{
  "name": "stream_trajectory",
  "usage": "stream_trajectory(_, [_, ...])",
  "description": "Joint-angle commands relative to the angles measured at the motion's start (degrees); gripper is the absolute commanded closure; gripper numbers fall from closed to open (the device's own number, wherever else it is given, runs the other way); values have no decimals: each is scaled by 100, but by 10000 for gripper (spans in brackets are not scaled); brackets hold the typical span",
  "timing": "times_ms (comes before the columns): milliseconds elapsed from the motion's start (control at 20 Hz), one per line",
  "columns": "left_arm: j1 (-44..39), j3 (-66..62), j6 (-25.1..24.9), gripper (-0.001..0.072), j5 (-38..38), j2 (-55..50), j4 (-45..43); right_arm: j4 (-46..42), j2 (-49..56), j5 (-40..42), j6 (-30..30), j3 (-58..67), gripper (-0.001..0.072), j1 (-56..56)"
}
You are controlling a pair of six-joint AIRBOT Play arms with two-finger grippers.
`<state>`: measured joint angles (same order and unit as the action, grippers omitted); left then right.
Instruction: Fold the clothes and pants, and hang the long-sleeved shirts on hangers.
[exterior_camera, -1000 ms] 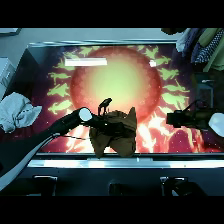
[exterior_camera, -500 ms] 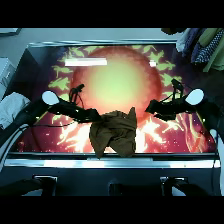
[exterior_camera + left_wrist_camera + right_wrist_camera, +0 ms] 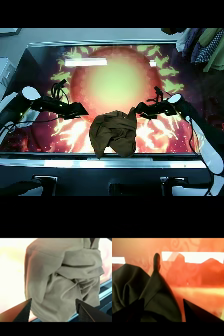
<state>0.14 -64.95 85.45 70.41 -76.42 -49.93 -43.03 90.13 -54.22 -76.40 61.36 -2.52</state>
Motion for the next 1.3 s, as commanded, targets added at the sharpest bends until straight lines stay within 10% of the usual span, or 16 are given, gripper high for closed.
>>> stream_trajectory(0, [94,0,251,94,15,7,-136,223,275,511,223,-2,165,-101])
stream_trajectory(150, [369,28,350,95,50,11,-203,356,459,409,267,-2,310,-101])
stream_trajectory(350, [743,780,326,94,-192,181,-160,542,474,219,544,-2,684,-101])
stream_trajectory(650, [177,2358,-542,94,-1095,195,697,533,367,-15,544,-2,684,-85])
stream_trajectory(1100, [-883,2468,-542,126,-1950,-249,1250,529,37,-186,522,-2,684,-85])
stream_trajectory(1200, [-874,2468,-597,654,-1902,-293,1290,496,-55,-341,522,-2,685,-85])
stream_trajectory(1250, [-828,2444,-619,688,-1895,-267,1296,479,-120,-446,527,-2,685,-83])
